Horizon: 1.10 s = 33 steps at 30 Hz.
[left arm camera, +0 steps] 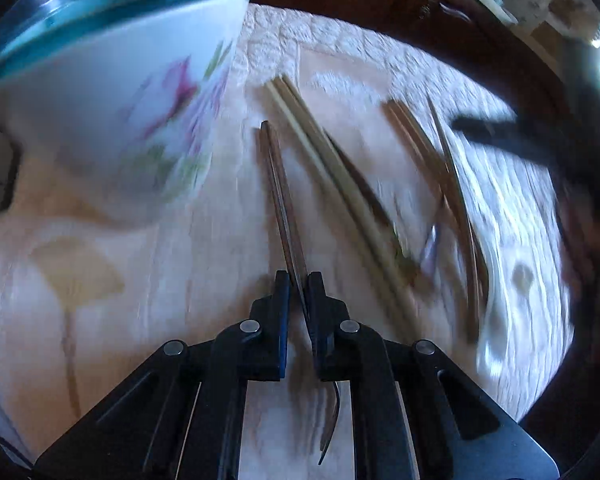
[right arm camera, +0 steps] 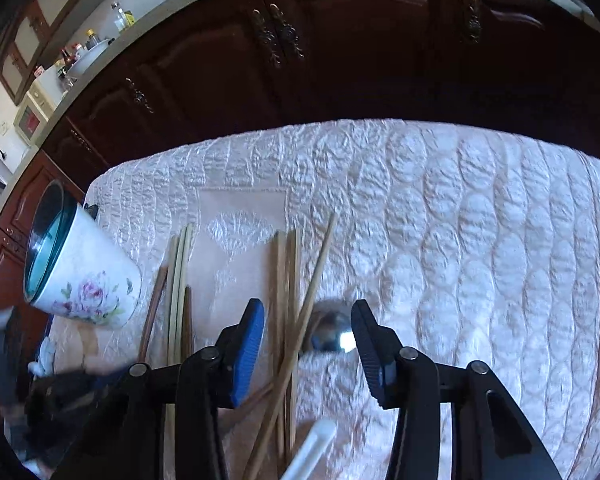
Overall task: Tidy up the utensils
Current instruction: 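Grasp a wooden-handled fork with the left gripper while the right gripper grasps a chopstick, then lift the fork and chopstick and lower both into the floral cup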
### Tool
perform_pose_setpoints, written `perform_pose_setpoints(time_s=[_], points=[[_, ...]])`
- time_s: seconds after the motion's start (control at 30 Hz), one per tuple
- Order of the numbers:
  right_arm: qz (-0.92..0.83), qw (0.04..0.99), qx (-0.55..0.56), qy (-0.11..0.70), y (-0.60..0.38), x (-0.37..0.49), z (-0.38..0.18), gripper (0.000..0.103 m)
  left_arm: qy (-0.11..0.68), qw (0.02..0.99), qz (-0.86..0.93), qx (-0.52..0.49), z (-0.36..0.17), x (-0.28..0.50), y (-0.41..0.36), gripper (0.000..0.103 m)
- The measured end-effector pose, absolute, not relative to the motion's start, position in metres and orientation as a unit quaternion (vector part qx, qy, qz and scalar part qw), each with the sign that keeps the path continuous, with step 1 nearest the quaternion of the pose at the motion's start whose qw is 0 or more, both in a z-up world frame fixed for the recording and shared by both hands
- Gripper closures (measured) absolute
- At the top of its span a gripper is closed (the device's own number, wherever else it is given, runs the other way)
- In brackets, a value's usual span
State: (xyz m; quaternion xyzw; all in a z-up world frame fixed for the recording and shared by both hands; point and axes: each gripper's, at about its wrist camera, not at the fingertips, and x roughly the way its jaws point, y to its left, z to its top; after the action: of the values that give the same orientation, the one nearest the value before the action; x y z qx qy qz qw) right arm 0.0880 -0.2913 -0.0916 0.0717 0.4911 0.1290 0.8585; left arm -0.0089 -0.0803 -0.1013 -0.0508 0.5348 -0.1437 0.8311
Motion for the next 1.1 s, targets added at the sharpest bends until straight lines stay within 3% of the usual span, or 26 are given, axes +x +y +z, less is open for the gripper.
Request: perform_pose_setpoints(time_s=[0.2,0.33,0.4,0.6,0.7,1.1], points=[[0.136,0.837,0.102,0.521,-0.293,0.119,-0.109,0.069,0.545,0.823,-0.155,-0.042,-0.098,-0.033,-0.076,0.094],[0.144,0.824,0.126,0.533,-0.297,0.126,-0.119,0.080,0.527,0.838,-0.133,-0.042,-0.090,-0.015,-0.072,0.075],[0.148,0.824,0.129,0.531,-0.296,0.127,-0.118,0.092,0.523,0.843,-0.120,-0.043,-0.090,-0.002,-0.073,0.073],[0.152,0.831,0.109,0.524,-0.298,0.123,-0.109,0.095,0.525,0.847,-0.082,-0.003,-0.095,0.023,-0.088,0.073],[0.157,0.838,0.114,0.509,-0.303,0.114,-0.098,0.095,0.524,0.846,-0.095,0.000,-0.093,0.027,-0.091,0.092],[0.214,0.873,0.114,0.422,-0.312,0.050,-0.016,0.098,0.472,0.856,-0.181,-0.108,-0.013,-0.021,-0.018,0.095]])
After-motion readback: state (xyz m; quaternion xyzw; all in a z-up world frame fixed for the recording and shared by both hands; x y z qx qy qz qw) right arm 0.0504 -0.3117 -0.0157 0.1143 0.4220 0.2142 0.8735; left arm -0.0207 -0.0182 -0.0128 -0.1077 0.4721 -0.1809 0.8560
